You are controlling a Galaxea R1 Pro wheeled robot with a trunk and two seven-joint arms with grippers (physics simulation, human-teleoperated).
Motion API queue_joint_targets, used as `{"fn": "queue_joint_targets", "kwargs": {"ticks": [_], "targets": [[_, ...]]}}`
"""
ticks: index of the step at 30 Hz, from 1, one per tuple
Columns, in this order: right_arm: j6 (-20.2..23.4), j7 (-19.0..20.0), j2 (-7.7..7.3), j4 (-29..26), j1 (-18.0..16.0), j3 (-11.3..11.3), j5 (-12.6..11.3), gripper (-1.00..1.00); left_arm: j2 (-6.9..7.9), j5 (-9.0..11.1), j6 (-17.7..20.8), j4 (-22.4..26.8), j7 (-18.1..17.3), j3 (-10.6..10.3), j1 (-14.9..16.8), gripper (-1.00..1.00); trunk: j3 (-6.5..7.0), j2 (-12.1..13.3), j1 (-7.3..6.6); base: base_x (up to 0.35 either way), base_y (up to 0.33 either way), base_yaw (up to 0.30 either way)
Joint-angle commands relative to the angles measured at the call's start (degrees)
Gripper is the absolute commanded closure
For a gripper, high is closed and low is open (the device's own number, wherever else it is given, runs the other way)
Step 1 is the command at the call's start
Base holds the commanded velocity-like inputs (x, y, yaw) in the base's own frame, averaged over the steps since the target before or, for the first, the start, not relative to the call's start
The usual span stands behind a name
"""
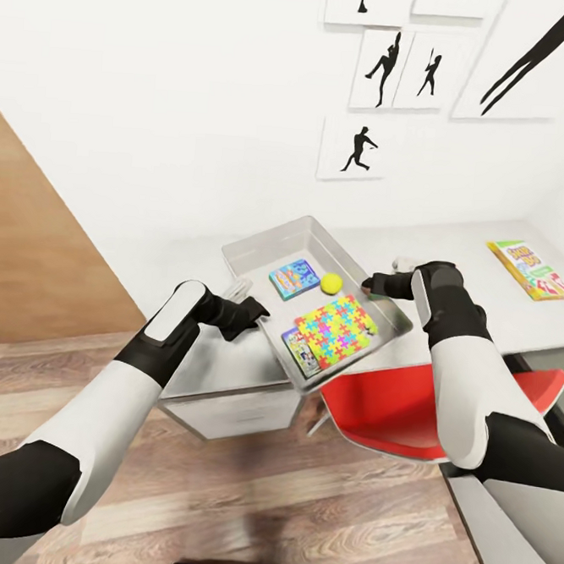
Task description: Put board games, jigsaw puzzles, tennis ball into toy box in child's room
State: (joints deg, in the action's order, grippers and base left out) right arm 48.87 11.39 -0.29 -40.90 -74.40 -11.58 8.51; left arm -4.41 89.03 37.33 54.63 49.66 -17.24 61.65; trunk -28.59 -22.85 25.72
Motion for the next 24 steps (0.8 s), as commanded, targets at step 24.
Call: {"fn": "queue_joint_targets", "kwargs": {"ticks": [24], "targets": [[-0.1,0.7,0.08,-0.1,1.0,-0.2,-2.8,1.0,-0.06,3.6,-0.5,0.0,-0.7,0.2,-0.2,1.0,-0.1,-0.1,0.06,0.004,0.138,-0.073]]}}
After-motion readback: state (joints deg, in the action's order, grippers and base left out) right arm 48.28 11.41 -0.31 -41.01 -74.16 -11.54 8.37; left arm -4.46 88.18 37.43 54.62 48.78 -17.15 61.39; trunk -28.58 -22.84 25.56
